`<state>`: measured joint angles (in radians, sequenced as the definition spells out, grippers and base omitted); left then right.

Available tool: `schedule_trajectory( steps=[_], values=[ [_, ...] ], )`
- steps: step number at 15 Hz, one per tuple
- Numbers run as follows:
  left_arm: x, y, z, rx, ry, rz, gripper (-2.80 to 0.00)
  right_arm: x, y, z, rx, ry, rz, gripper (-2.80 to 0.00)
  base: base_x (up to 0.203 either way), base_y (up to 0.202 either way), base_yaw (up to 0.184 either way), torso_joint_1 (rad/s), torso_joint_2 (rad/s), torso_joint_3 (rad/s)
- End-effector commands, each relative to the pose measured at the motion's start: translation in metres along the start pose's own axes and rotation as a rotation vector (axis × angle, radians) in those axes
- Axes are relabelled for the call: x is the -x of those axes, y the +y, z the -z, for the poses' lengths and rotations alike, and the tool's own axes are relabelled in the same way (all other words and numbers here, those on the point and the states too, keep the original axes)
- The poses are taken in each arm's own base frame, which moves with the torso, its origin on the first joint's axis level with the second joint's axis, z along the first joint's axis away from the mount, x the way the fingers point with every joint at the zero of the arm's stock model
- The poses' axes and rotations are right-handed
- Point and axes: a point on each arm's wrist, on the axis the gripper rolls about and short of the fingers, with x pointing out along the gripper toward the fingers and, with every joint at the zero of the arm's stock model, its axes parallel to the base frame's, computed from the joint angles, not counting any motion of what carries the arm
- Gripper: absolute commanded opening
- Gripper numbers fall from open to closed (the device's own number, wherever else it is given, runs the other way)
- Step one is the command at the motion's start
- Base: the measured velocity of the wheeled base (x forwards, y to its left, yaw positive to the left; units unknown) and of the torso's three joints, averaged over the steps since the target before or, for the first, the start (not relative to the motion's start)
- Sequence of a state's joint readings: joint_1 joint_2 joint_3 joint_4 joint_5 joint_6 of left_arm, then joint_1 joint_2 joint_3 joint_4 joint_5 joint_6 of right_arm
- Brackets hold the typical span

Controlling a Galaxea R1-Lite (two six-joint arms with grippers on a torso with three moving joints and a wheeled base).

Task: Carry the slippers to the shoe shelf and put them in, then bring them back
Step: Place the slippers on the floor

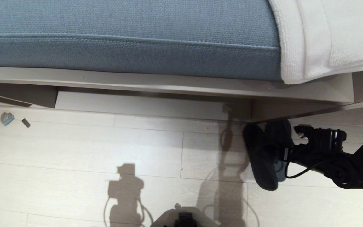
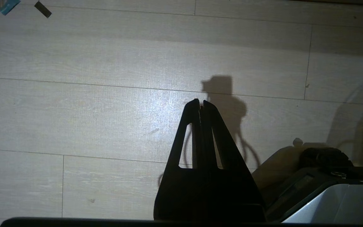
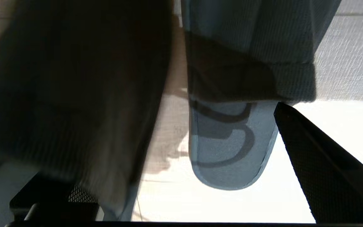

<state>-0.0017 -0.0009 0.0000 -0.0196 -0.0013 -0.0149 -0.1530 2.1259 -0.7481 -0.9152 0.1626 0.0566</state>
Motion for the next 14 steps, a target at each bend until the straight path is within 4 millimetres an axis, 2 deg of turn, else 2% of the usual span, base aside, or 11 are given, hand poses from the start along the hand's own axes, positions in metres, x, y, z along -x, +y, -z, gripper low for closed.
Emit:
schedule_trajectory(
  steps=[1, 4, 11, 14],
  values=[
    [0.000, 0.000, 0.002, 0.000, 0.006, 0.000, -2.80, 0.002, 0.000, -0.001, -0.001, 0.009, 0.002, 0.00, 0.000, 0.000, 0.000, 0.000, 0.00, 0.000],
    [0.000, 0.000, 0.002, 0.001, 0.007, 0.000, -2.80, 0.009, 0.001, 0.005, -0.024, 0.154, 0.005, 0.00, 0.000, 0.000, 0.000, 0.000, 0.00, 0.000],
    [0.000, 0.000, 0.002, 0.000, 0.007, 0.000, -2.80, 0.009, -0.003, 0.002, -0.069, 0.138, -0.018, 0.00, 0.000, 0.000, 0.000, 0.000, 0.00, 0.000],
    [0.000, 0.000, 0.002, 0.002, 0.007, 0.000, -2.80, 0.018, -0.001, 0.003, -0.066, 0.141, -0.020, 0.00, 0.000, 0.000, 0.000, 0.000, 0.00, 0.000]
  ],
)
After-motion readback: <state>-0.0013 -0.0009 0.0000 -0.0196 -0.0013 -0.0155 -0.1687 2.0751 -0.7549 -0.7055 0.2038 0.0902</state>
